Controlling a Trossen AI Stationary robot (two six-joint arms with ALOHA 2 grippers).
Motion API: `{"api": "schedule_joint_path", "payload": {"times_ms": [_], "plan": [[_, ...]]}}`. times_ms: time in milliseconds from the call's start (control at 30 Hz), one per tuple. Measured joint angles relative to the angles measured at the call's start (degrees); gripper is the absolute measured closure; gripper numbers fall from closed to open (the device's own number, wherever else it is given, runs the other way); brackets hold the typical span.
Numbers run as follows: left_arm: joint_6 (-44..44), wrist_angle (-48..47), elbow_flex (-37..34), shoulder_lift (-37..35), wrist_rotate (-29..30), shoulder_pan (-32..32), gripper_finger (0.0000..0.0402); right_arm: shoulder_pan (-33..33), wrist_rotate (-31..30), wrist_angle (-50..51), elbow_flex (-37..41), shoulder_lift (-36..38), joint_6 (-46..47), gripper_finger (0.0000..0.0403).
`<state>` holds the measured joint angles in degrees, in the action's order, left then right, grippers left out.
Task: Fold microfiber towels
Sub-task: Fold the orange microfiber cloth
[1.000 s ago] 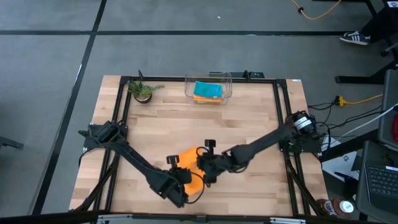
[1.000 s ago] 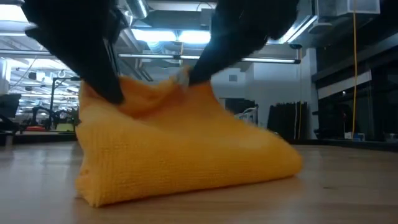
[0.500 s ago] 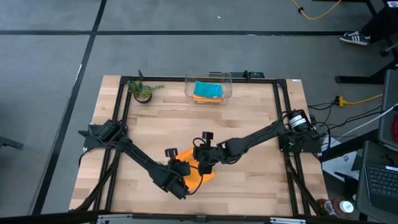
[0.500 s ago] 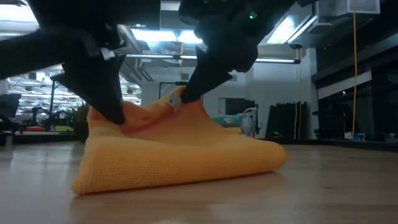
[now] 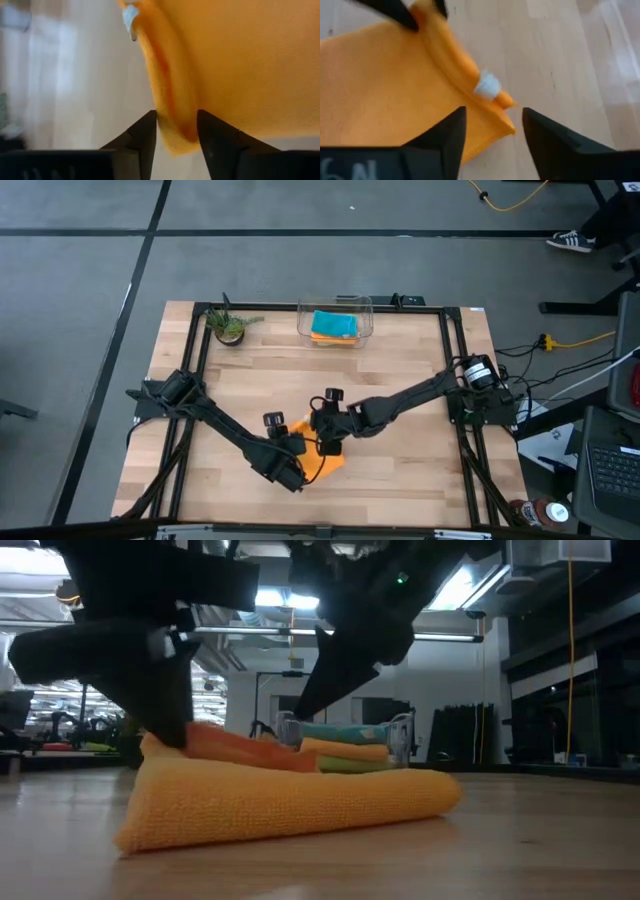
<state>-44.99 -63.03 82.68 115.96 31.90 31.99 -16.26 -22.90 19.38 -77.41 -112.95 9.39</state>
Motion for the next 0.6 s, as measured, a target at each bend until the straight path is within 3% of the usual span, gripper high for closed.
{"api": "schedule_joint_path", "payload": {"times_ms": [133, 367, 500, 600], "plan": [[-4.22, -5.66, 2.96, 0.00, -0.07, 0.07, 0.0259, 0.32, 0.02, 1.40, -0.11, 0.00, -0.51, 0.0174], [-5.93, -9.42, 9.67, 0.00, -0.09, 3.02, 0.0258, -1.38, 0.15, 13.82, -3.72, 0.02, 2.69, 0.0167], [-5.97, -1.82, 10.38, 0.00, -0.13, 5.72, 0.0258, -3.68, 1.84, 18.27, -4.20, 0.09, 5.46, 0.0167], [-5.93, 9.18, 9.11, -0.02, -0.06, 7.47, 0.0258, -5.91, 5.78, 20.07, -4.15, 0.09, 5.20, 0.0167]]}}
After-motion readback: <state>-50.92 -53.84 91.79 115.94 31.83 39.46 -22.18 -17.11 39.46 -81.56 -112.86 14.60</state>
